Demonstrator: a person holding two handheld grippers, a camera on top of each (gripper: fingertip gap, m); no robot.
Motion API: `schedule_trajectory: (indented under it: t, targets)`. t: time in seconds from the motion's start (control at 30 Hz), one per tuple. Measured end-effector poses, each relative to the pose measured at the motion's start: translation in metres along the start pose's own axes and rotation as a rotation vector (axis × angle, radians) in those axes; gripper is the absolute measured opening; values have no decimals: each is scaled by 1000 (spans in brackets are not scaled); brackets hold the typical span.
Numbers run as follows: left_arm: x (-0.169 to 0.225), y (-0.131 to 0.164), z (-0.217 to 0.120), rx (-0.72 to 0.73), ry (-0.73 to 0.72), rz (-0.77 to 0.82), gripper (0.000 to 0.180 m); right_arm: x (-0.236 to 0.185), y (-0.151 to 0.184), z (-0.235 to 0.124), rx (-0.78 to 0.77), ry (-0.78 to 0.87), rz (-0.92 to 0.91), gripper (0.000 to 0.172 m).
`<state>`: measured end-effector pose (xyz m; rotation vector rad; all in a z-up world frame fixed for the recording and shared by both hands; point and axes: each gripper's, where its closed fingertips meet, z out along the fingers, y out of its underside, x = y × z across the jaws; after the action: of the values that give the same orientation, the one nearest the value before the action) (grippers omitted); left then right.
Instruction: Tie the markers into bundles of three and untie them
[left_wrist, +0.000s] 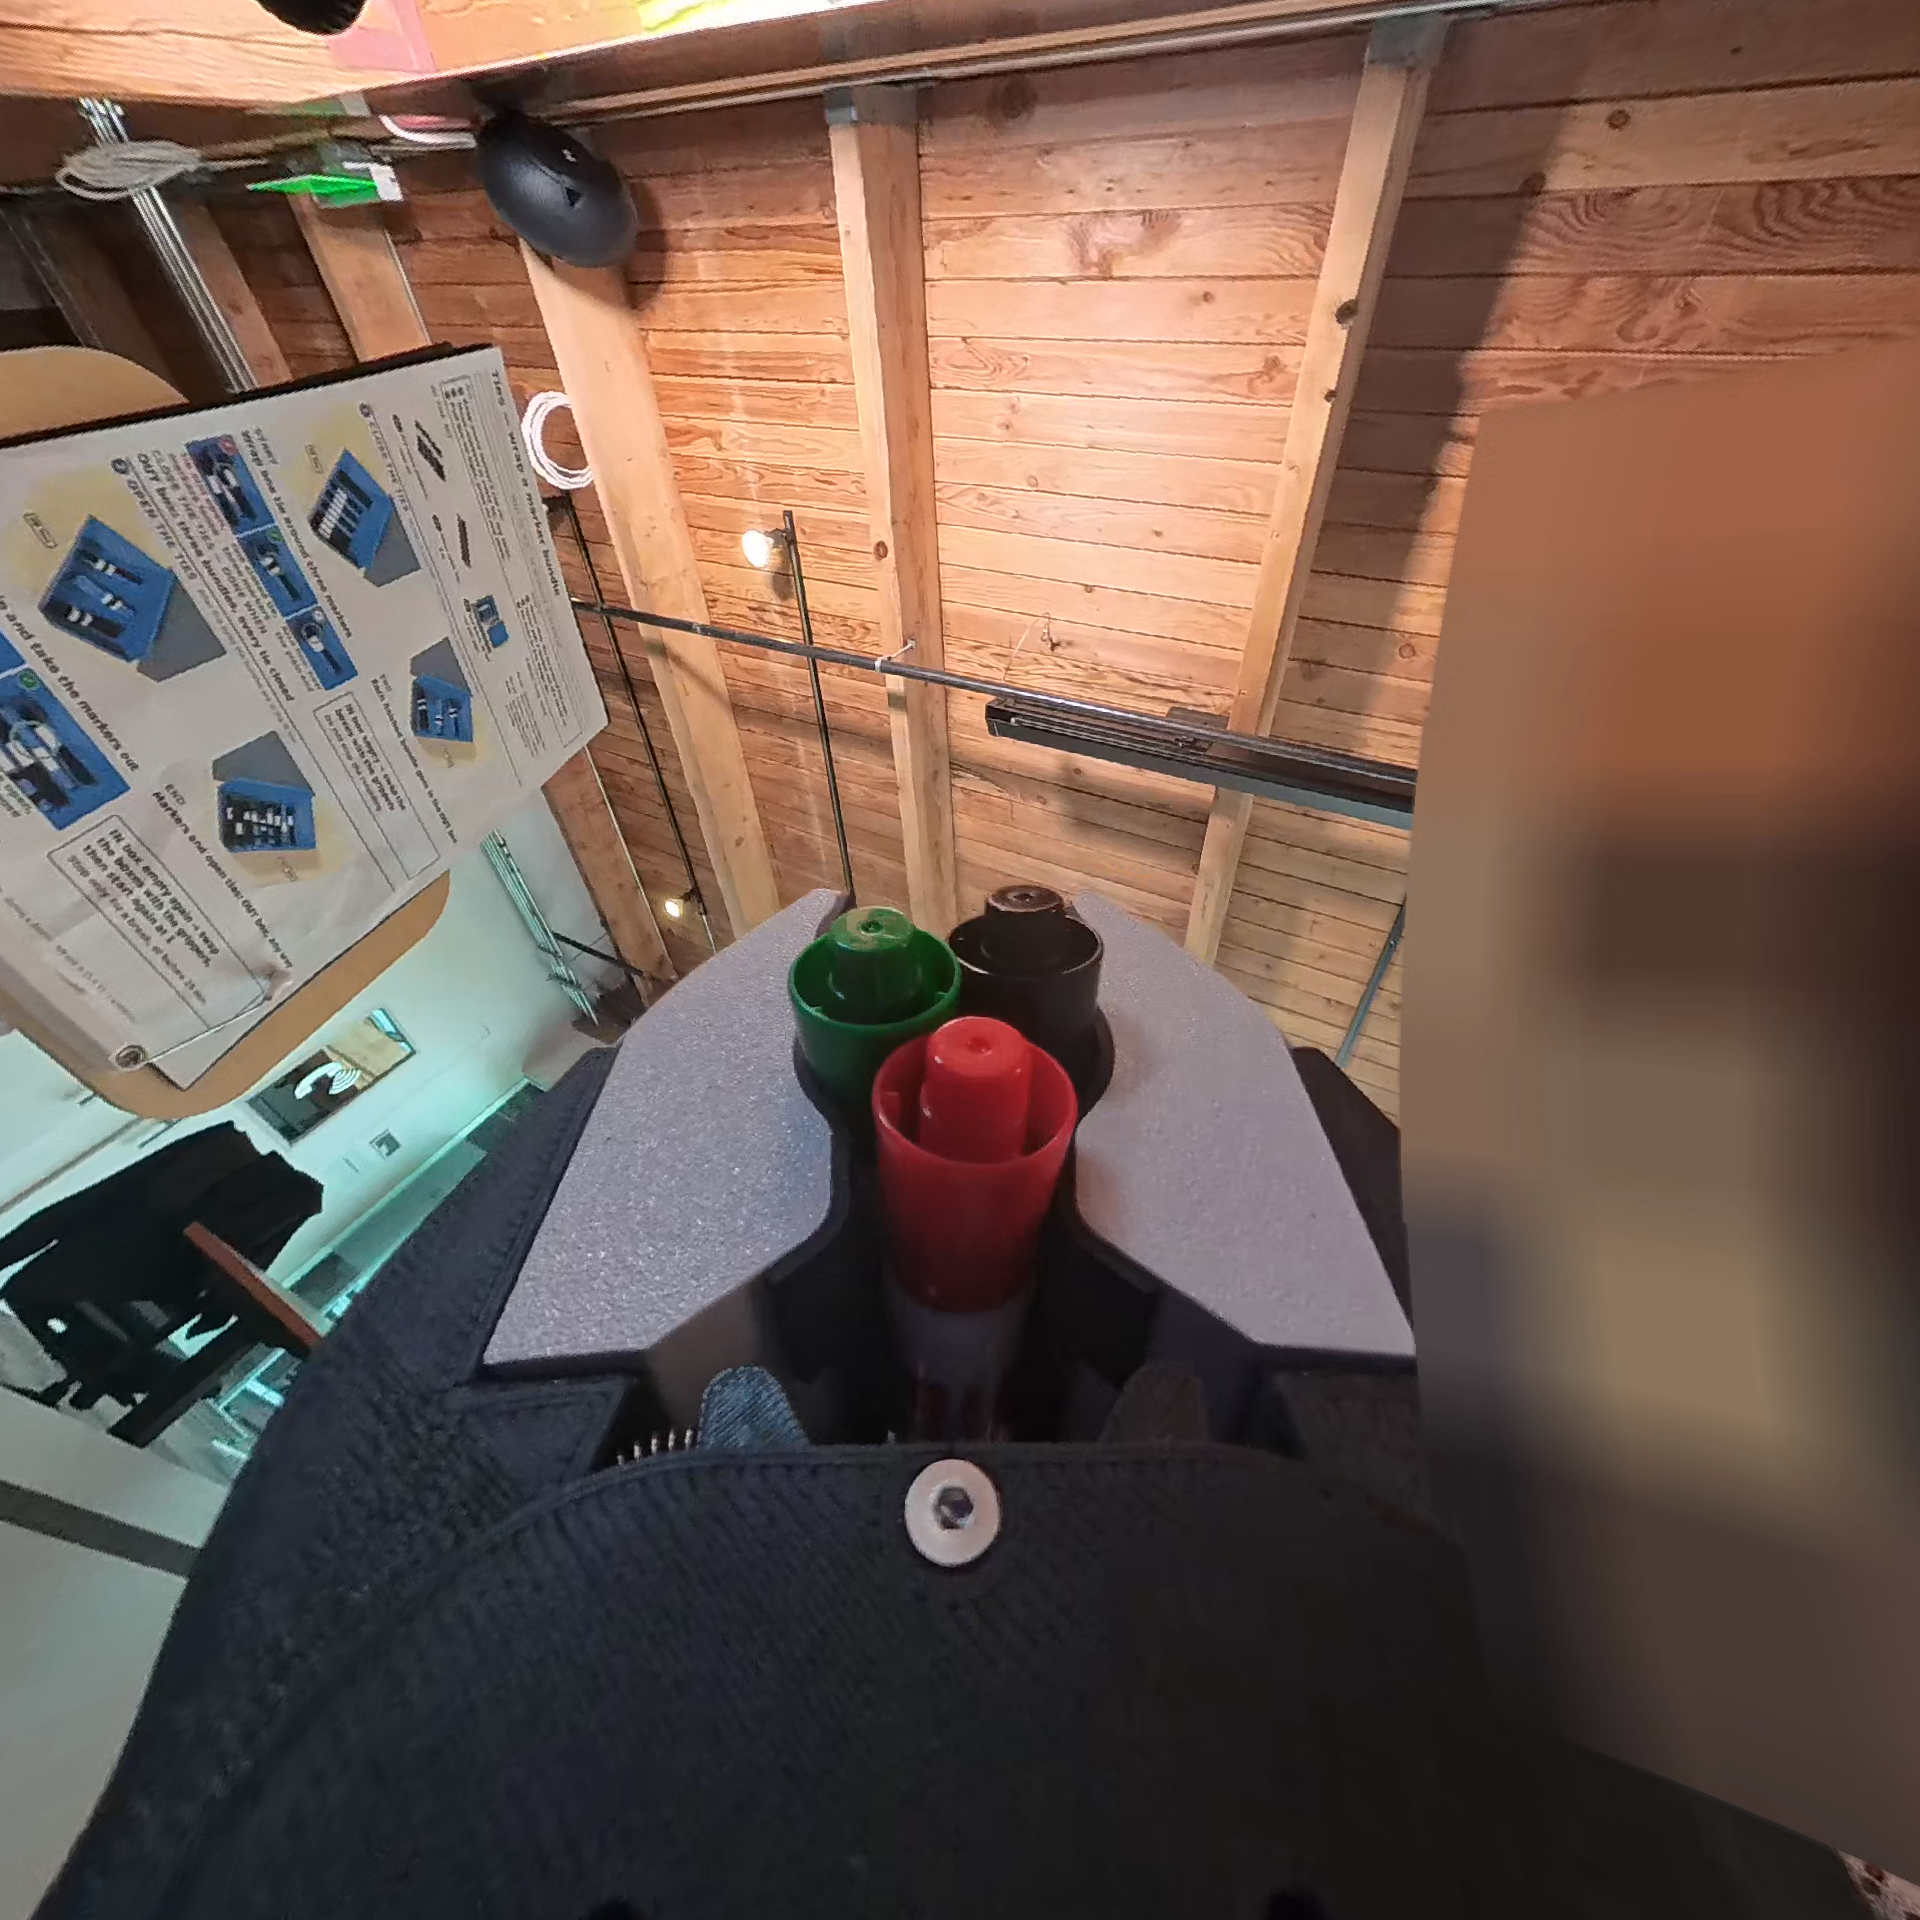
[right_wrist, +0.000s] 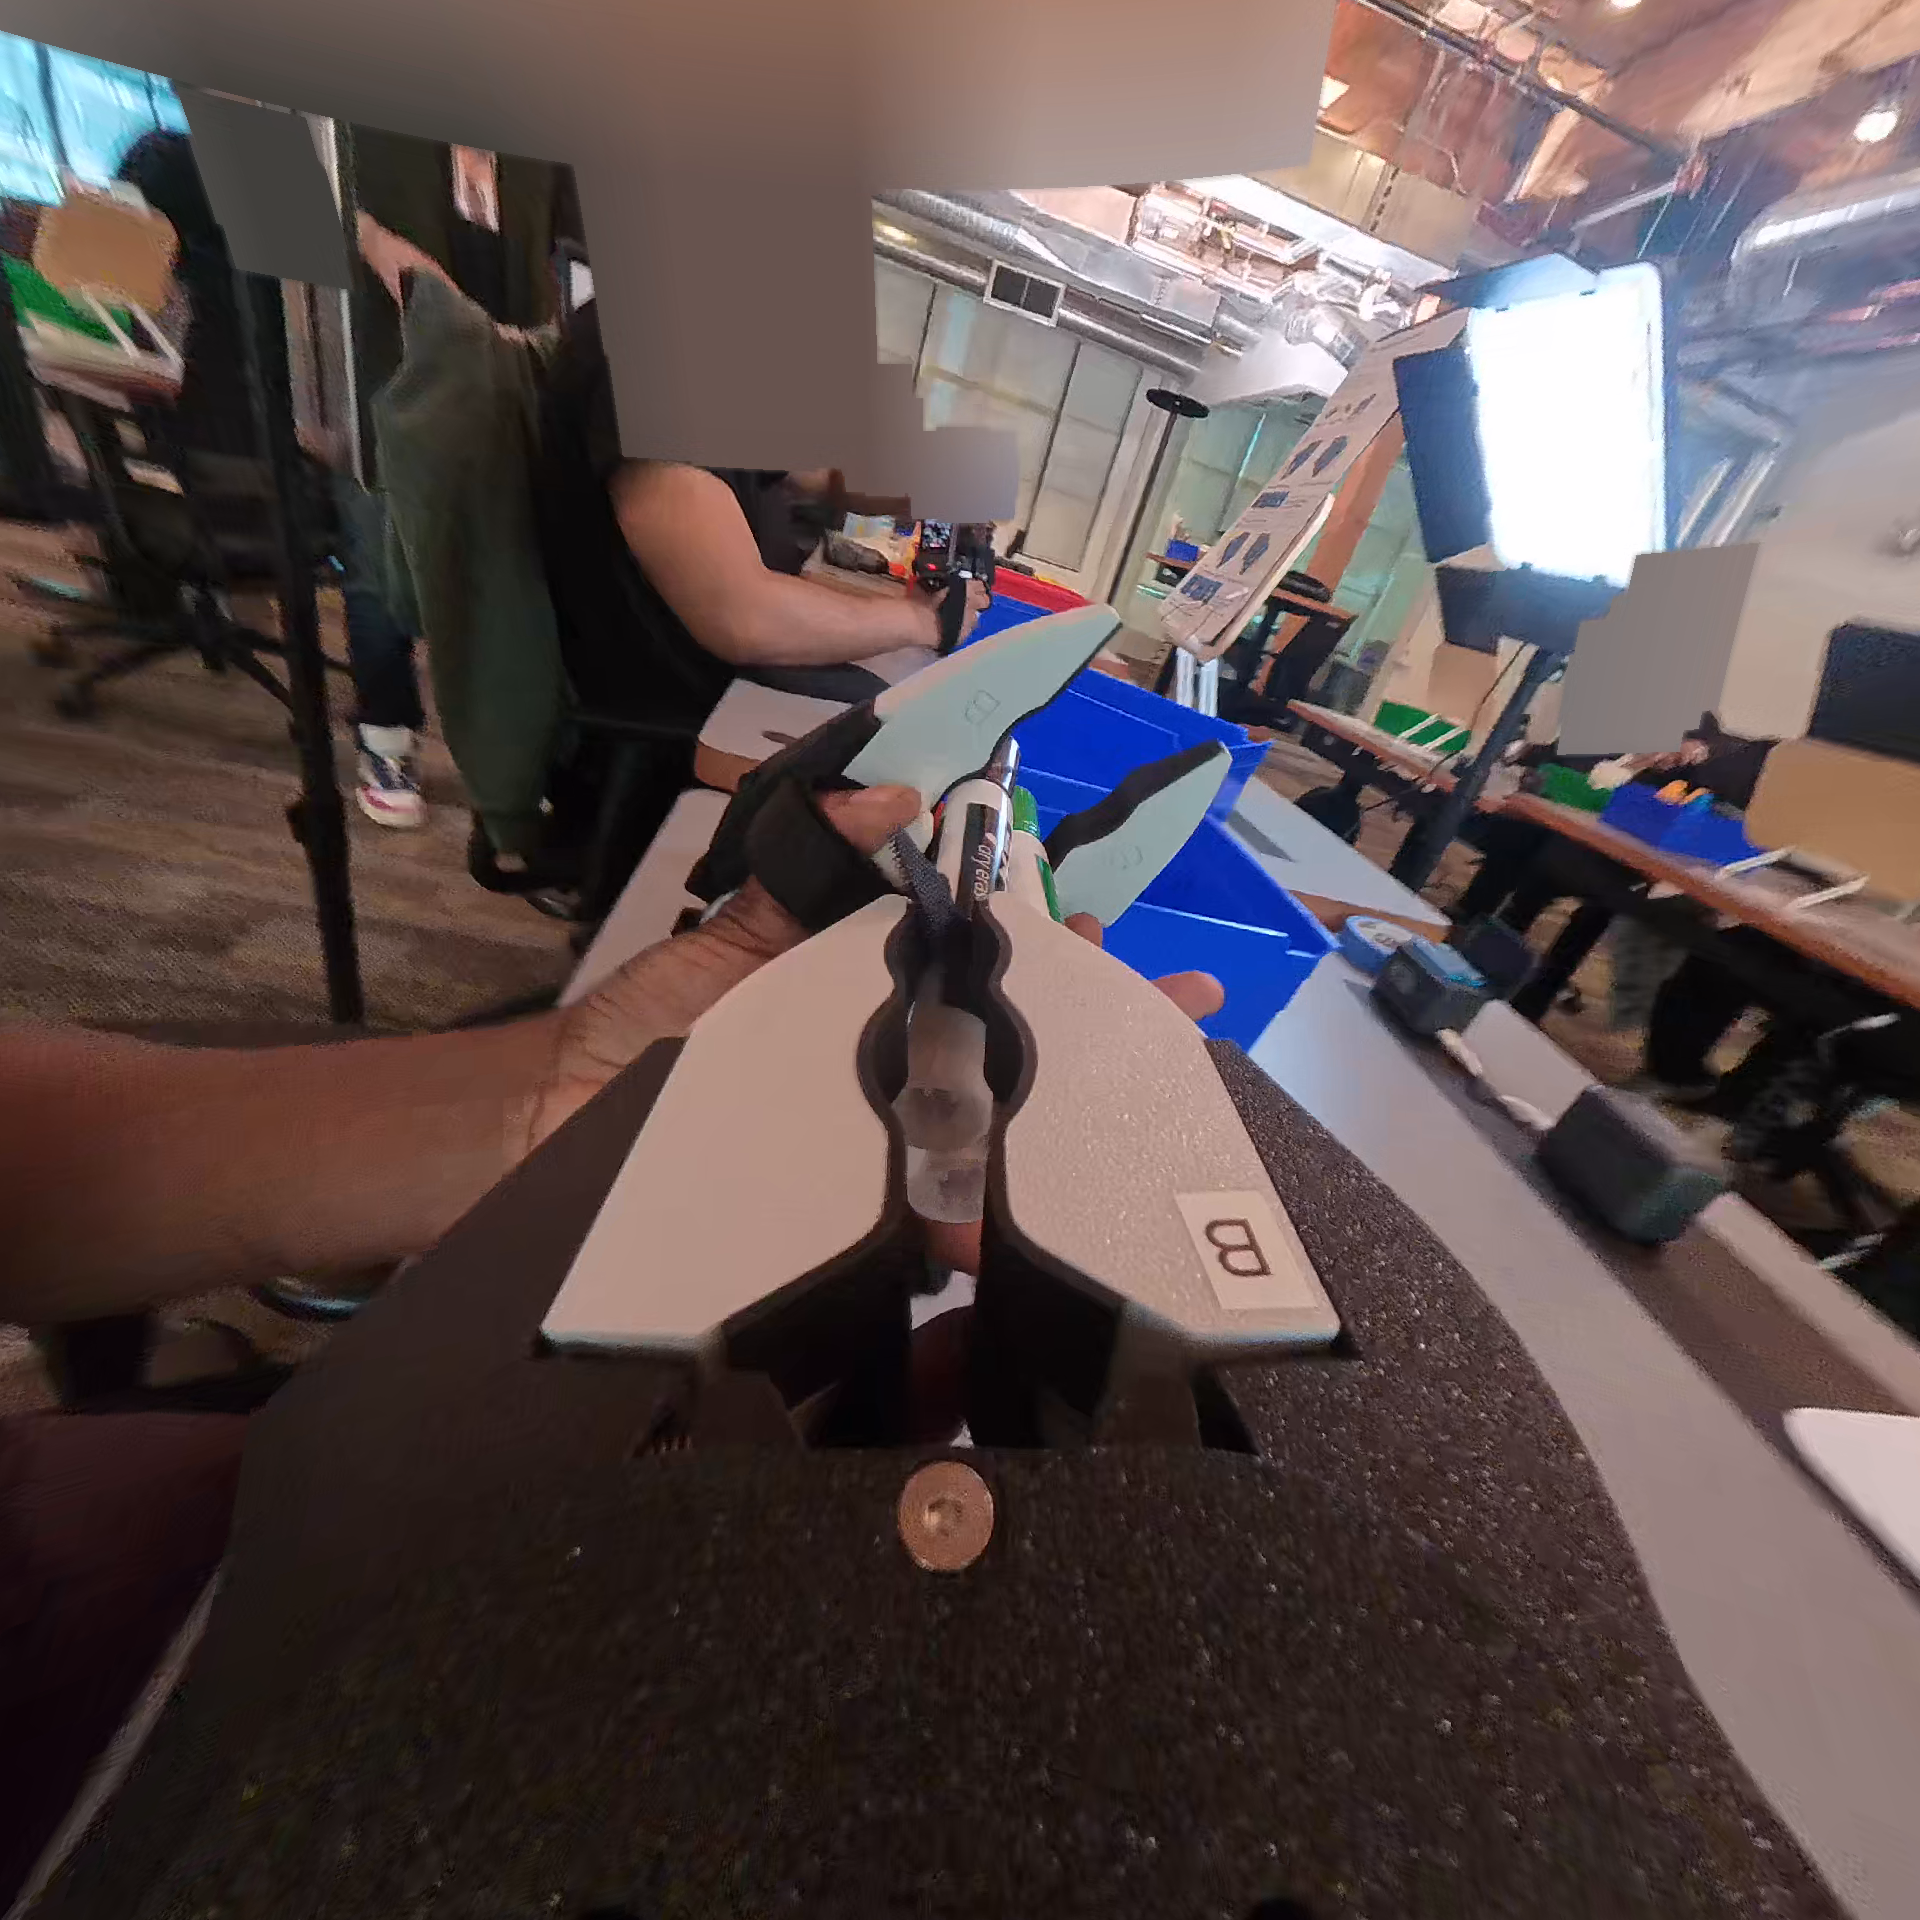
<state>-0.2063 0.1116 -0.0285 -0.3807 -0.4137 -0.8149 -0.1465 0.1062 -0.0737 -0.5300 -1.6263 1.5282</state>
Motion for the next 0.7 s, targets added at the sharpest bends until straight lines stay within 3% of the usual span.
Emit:
schedule_trajectory:
  t: [0.17,0.3,0.57,0.7]
  targets:
    - [9,0,-1,18,39,49,37,0,-3,-2,52,-48,216,7]
    - [12,4,-2,-13,13,166,38,0,1,-4,-6,-11,168,6]
    - [-2,7,-10,-35,-220,311,37,3,8,-7,-248,268,-610,2]
    - [-13,7,-14,-13,-345,282,37,4,8,-8,-316,403,-974,1]
